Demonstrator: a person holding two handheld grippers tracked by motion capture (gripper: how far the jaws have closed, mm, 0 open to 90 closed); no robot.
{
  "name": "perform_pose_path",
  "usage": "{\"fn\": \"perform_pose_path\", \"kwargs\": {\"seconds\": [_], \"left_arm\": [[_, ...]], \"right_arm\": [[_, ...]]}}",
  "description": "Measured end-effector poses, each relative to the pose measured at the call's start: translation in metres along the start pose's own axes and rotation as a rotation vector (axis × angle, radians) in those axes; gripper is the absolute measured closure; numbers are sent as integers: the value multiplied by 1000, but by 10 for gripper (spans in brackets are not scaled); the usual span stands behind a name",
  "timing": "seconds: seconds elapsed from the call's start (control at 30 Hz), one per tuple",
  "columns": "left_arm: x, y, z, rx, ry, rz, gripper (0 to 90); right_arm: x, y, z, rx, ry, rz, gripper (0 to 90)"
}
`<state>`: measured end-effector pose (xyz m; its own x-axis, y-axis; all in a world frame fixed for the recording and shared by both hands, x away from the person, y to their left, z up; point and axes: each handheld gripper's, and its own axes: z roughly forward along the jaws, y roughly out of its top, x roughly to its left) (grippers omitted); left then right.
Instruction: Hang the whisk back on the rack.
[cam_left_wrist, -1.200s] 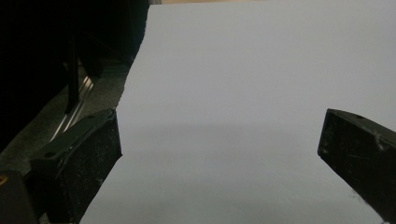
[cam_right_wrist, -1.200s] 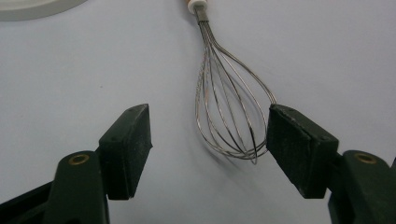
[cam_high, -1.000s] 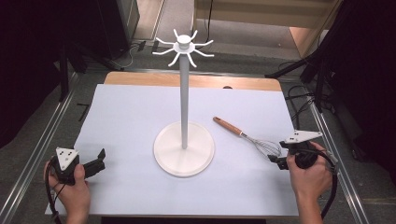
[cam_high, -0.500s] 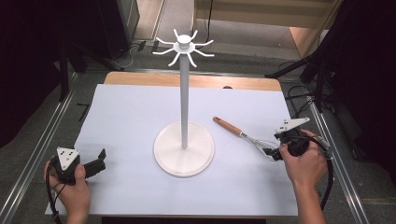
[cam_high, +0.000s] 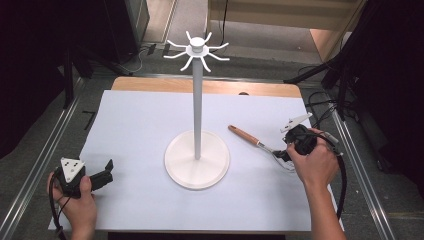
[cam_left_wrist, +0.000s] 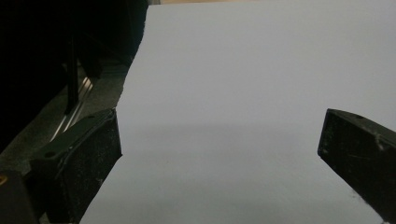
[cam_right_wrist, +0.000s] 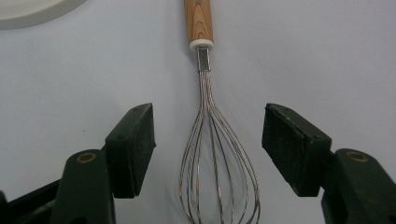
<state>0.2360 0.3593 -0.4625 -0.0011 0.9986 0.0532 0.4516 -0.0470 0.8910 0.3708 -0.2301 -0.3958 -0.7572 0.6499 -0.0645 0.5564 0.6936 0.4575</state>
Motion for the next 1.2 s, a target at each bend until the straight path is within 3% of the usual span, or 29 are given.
{"fn": "perform_pose_path", "kwargs": {"seconds": [0.53, 0.83, 1.2], "left_arm": [[0, 1, 1, 11, 1, 6, 1], [-1, 1, 2, 20, 4, 9, 0], [-1, 1, 2, 23, 0, 8, 0]], "right_arm": [[-4, 24, 13, 29, 41, -9, 511], [-5, 42, 27, 87, 100, -13, 610], [-6, 64, 48, 165, 107, -19, 642]]}}
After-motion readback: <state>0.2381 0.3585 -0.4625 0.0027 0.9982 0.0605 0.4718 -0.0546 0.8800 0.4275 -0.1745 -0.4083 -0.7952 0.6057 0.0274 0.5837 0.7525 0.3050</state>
